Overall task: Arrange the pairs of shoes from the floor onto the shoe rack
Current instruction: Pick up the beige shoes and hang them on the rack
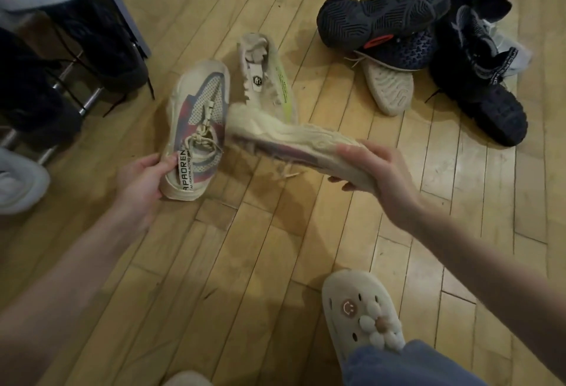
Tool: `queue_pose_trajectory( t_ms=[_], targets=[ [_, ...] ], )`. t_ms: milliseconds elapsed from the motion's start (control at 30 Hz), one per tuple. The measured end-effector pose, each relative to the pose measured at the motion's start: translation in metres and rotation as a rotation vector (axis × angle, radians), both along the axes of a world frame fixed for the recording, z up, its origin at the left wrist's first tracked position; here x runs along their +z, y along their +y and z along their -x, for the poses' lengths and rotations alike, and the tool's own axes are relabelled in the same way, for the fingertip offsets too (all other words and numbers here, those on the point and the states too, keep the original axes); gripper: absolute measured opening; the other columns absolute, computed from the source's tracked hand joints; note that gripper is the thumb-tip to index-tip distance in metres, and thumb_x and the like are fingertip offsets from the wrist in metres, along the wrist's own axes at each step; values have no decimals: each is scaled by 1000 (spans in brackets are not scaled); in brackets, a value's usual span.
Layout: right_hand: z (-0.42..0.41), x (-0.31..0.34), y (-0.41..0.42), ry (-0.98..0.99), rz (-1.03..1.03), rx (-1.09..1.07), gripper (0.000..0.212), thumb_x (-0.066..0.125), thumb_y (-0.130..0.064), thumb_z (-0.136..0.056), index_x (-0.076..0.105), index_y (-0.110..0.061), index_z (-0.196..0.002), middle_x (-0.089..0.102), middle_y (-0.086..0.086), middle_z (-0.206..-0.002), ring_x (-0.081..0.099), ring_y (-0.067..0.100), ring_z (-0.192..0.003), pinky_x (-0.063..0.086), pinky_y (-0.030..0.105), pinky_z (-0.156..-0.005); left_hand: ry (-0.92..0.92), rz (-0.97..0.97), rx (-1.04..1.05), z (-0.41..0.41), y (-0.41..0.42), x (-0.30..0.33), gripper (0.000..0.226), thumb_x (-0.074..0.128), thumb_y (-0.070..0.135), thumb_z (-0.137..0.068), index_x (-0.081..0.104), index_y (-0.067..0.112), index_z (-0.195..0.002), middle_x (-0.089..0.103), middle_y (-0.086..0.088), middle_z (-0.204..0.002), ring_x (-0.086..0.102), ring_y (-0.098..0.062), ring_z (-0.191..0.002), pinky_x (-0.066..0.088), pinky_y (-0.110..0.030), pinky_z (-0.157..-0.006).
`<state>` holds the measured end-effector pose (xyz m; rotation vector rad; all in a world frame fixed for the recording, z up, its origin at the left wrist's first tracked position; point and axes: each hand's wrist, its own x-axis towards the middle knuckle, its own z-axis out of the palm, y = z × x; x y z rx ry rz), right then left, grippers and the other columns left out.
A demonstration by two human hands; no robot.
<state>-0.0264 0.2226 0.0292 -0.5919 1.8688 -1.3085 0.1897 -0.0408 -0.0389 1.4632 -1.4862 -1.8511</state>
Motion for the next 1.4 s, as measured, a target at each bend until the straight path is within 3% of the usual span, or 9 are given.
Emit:
queue_pose_trajectory(
  t_ms=[167, 367, 500, 567, 667, 833, 967, 1167, 1400],
  targets=[
    [23, 40, -27, -149, -360, 342, 60, 49, -68, -84, 65, -16, -110, 75, 11, -93, 70, 28, -74, 49, 25, -54, -68, 141, 24, -33, -11, 5, 28, 68, 20, -84, 69, 12, -111, 73, -5, -99, 70, -19, -90, 54, -33, -80],
    [42, 28, -90, -228, -446, 70, 64, 35, -70, -89, 54, -15, -116, 67, 12, -95, 65, 23, -65, 44, 29, -63, -86, 150, 18, -55, 5, 9, 29, 68, 19, -85, 69, 9, -113, 75, -4, -96, 71, -20, -87, 55, -36, -81],
    [28, -4, -129, -96, -300, -115, 53, 56, -52, -88, 52, -11, -122, 56, 1, -87, 48, 11, -64, 37, 20, -57, -89, 127, 47, -64, 9, 6, 17, 70, 18, -82, 73, 19, -99, 76, 6, -82, 71, -10, -78, 53, -31, -75],
    [12, -16, -139, -14, -228, -231, 56, 63, -41, -86, 45, -9, -128, 54, -3, -95, 54, 7, -74, 45, 14, -56, -71, 147, 47, -68, 11, 7, 13, 70, 16, -82, 71, 26, -90, 74, 15, -73, 70, -2, -71, 52, -25, -68],
    [-33, -34, -132, 216, -258, -349, 88, 66, -45, -78, 21, -13, -146, 38, 9, -139, 40, 25, -127, 42, 32, -102, -52, 184, 93, -76, 12, 10, 17, 68, 12, -83, 68, 28, -85, 70, 22, -62, 66, 7, -61, 51, -13, -57],
    [-122, -59, -129, 285, -460, -249, 121, 77, -54, -69, 1, -5, -150, 19, 23, -148, 17, 38, -139, 19, 51, -116, -34, 164, 124, -85, 14, 15, 11, 69, 16, -84, 70, 24, -90, 72, 18, -66, 67, 3, -64, 50, -12, -56],
    [-136, -70, -147, 266, -572, -205, 126, 81, -44, -71, -9, -8, -151, 5, 30, -153, 6, 43, -144, 10, 49, -118, -16, 177, 118, -96, 18, 21, 11, 68, 16, -85, 71, 24, -91, 73, 16, -70, 69, 1, -67, 52, -13, -57],
    [-133, -61, -141, 215, -334, -320, 109, 78, -32, -68, 8, -16, -149, 18, 20, -143, 14, 36, -138, 18, 50, -116, 24, 229, 113, -101, 24, 53, 16, 68, 16, -85, 70, 25, -99, 74, 16, -77, 70, -3, -75, 53, -16, -63],
    [-136, 1, -127, 554, -27, -39, 107, 65, -51, -59, 19, -13, -148, 35, 15, -138, 35, 32, -128, 37, 48, -106, 87, 444, 171, -115, 45, 120, 32, 65, 0, -85, 63, 31, -85, 67, 32, -65, 63, 15, -70, 46, -4, -64]
  ],
)
